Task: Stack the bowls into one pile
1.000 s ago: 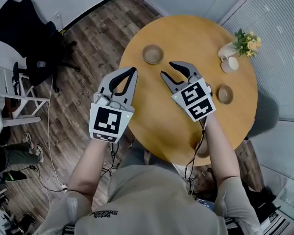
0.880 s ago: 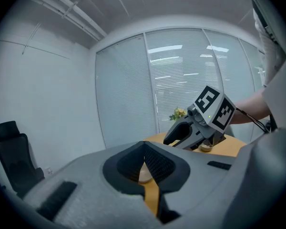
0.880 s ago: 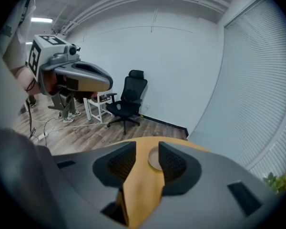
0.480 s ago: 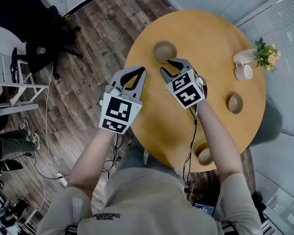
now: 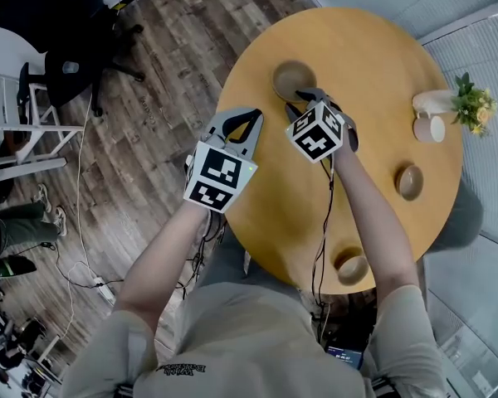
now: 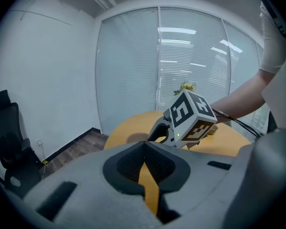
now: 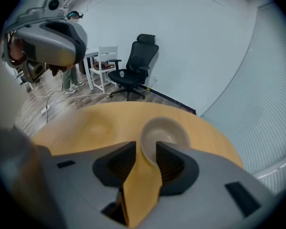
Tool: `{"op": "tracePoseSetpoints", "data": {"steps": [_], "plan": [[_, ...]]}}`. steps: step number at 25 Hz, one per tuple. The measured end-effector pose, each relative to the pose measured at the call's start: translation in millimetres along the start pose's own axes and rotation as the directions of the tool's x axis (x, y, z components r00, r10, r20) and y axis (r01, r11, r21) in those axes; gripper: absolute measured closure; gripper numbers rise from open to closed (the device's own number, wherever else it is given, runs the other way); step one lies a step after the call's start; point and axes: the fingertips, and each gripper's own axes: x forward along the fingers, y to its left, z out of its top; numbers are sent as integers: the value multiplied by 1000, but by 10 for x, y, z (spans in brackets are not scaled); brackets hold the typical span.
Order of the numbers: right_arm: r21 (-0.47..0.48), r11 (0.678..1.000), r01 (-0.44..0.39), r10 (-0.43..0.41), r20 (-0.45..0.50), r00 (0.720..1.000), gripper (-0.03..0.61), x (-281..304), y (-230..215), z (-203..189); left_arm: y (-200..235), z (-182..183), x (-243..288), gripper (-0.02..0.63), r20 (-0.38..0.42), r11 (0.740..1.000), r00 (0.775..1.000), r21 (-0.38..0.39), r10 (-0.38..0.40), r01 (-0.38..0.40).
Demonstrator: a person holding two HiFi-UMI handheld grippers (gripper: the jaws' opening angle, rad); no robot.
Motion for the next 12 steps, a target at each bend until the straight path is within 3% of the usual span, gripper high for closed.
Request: {"op": "tracePoseSetpoints", "data": {"steps": [9, 12], "plan": [[-90, 996, 22, -25, -38, 999, 448, 278, 73, -85, 19, -241, 149, 594, -49, 999, 999, -39, -5, 3], [-69, 997, 22, -24, -35, 999, 520, 308, 80, -68, 35, -280, 130, 594, -49, 999, 999, -50, 7, -9]]}}
